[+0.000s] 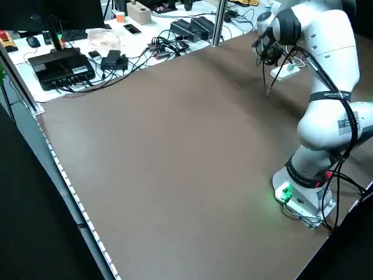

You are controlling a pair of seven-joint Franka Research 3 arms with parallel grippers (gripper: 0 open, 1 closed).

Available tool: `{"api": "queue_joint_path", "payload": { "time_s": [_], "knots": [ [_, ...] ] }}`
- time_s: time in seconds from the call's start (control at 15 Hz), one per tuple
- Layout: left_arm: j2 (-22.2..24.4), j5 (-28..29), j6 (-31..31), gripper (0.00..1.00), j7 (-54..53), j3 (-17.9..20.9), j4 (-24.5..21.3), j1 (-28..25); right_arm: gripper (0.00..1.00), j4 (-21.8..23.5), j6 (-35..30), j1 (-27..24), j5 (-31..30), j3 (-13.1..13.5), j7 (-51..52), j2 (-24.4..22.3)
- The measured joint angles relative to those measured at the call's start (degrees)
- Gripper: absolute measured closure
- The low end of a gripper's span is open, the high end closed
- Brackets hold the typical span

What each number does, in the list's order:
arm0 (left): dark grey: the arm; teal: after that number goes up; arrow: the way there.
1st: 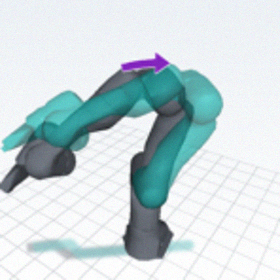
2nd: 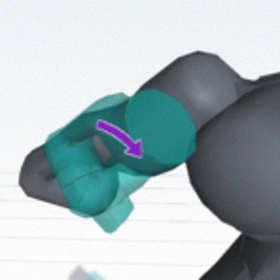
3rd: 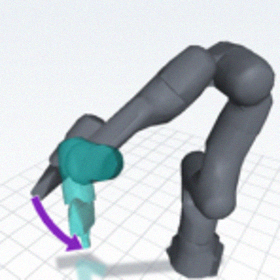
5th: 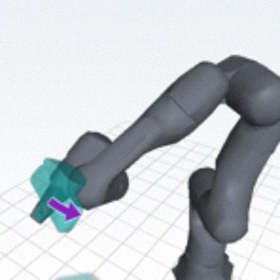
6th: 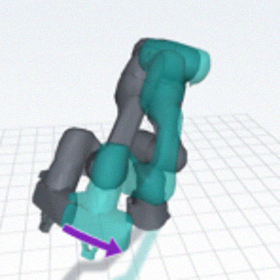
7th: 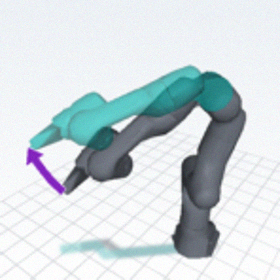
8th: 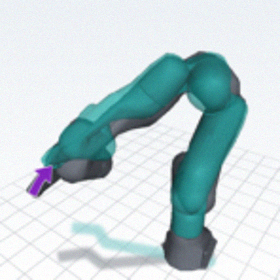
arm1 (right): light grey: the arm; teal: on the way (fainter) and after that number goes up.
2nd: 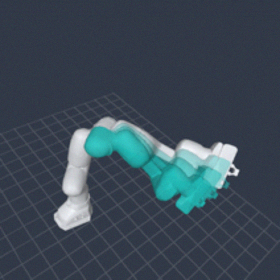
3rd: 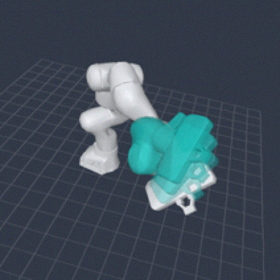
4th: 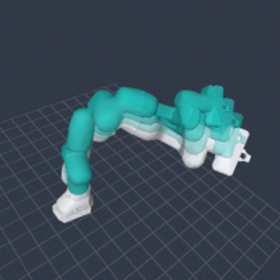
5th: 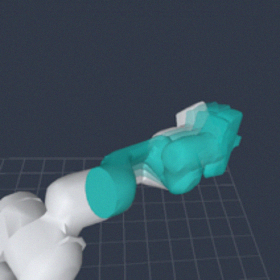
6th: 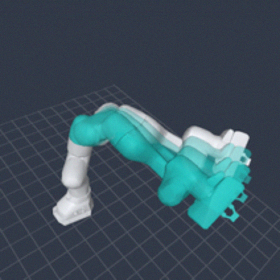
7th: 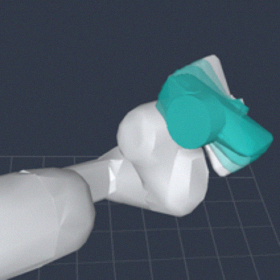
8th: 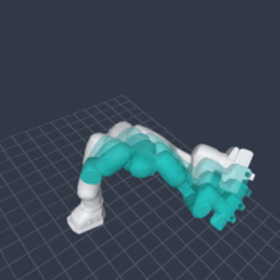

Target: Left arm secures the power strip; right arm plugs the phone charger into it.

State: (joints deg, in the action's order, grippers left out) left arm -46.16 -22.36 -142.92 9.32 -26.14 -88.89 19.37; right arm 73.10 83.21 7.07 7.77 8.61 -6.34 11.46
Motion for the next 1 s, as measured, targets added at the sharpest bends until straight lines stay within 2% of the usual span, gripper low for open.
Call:
{"api": "queue_joint_path", "payload": {
  "time_s": [0.13,0.27,0.53,0.67,1.0],
  "knots": [
    [1.70,4.55,7.87,0.99,2.65,1.14,3.48,-0.63,0.00,0.46,-1.88,-0.97,-1.75,-0.33,0.00,-2.51],
    [3.46,6.47,11.69,0.99,3.14,1.71,4.97,-2.29,0.00,2.40,-1.38,-3.43,-3.02,-2.47,0.03,-4.74],
    [8.62,10.82,20.16,0.99,3.14,3.72,5.64,-6.12,0.00,11.47,6.89,-4.46,-4.51,-4.35,0.03,-9.82],
    [11.68,11.64,24.96,0.99,3.14,5.26,5.73,-8.10,0.00,14.31,8.50,-4.43,-4.68,-5.35,-0.06,-11.53],
    [19.70,19.42,37.35,0.99,3.40,12.51,5.83,-9.57,0.00,14.80,9.23,-4.84,-4.81,-5.65,-0.06,-12.76]
  ]
}}
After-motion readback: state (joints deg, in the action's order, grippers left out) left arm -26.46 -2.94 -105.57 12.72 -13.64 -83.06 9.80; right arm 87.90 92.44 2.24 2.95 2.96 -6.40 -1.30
